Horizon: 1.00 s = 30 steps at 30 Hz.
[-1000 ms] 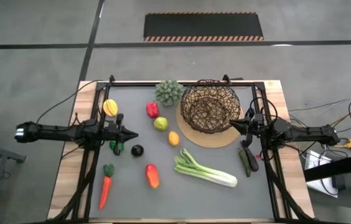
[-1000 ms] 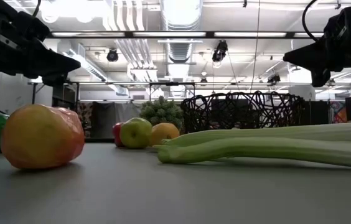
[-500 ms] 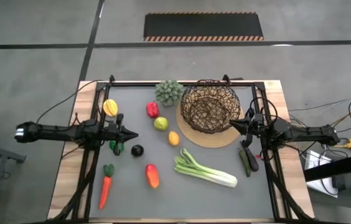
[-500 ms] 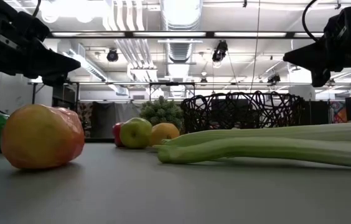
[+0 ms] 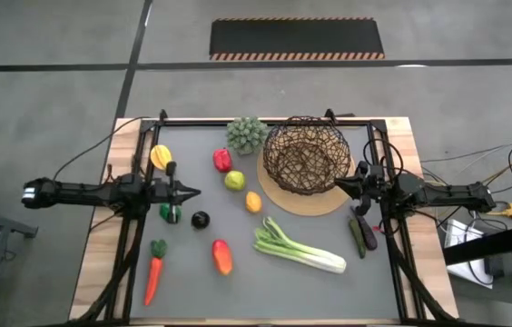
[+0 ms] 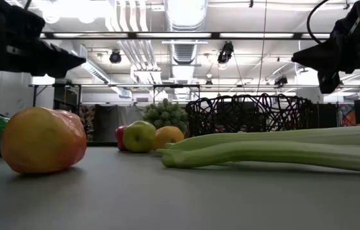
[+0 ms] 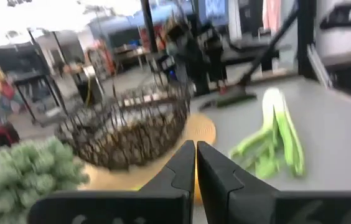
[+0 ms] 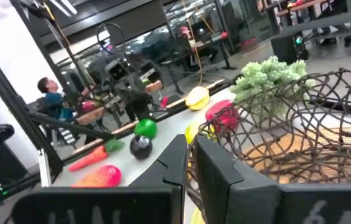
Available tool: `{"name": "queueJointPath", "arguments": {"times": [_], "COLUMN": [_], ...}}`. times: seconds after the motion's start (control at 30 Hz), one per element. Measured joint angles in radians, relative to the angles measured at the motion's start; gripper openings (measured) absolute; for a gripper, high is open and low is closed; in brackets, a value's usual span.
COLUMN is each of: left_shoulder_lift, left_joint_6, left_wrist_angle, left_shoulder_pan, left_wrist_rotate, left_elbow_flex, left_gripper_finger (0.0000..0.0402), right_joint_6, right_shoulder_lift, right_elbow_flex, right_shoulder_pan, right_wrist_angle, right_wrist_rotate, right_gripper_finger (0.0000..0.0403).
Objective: Build produce basket
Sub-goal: Put the black plum into the black wire basket
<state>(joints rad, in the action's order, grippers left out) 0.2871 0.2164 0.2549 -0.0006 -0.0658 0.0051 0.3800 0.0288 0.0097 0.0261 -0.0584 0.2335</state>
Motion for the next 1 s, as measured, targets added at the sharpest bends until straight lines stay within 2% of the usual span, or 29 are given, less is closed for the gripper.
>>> {"name": "queueJointPath", "arguments": {"times": [0.07, 0.3, 0.43, 0.73, 0.87, 1.0], "left_shoulder_lift": [0.000, 0.005, -0.001, 0.019, 0.050, 0.120], "left_joint_6": [-0.012, -0.334, -0.462, -0.488, -0.644, -0.746], "left_wrist_angle": [0.071, 0.370, 0.453, 0.470, 0.451, 0.379], "left_shoulder_pan": [0.000, 0.000, 0.000, 0.000, 0.000, -0.003], "left_wrist_rotate": [0.001, 0.006, 0.006, 0.000, -0.032, -0.025], "left_elbow_flex": [0.000, 0.000, 0.000, 0.000, 0.011, 0.077], "left_gripper_finger": [0.0000, 0.0000, 0.0000, 0.0000, 0.0000, 0.0000], "right_joint_6": [0.003, 0.003, -0.002, -0.005, -0.048, -0.084], "right_shoulder_lift": [0.000, 0.000, 0.000, 0.000, -0.001, -0.001], "right_elbow_flex": [0.000, 0.000, 0.000, 0.000, 0.000, 0.000], "right_shoulder_pan": [0.000, 0.000, 0.000, 0.000, 0.000, 0.000], "right_wrist_angle": [-0.011, -0.033, -0.033, -0.036, -0.036, -0.034], "right_wrist_rotate": [0.003, 0.004, 0.004, 0.004, 0.027, 0.031], "right_gripper_finger": [0.0022, 0.0022, 0.0022, 0.0022, 0.0022, 0.0022]}}
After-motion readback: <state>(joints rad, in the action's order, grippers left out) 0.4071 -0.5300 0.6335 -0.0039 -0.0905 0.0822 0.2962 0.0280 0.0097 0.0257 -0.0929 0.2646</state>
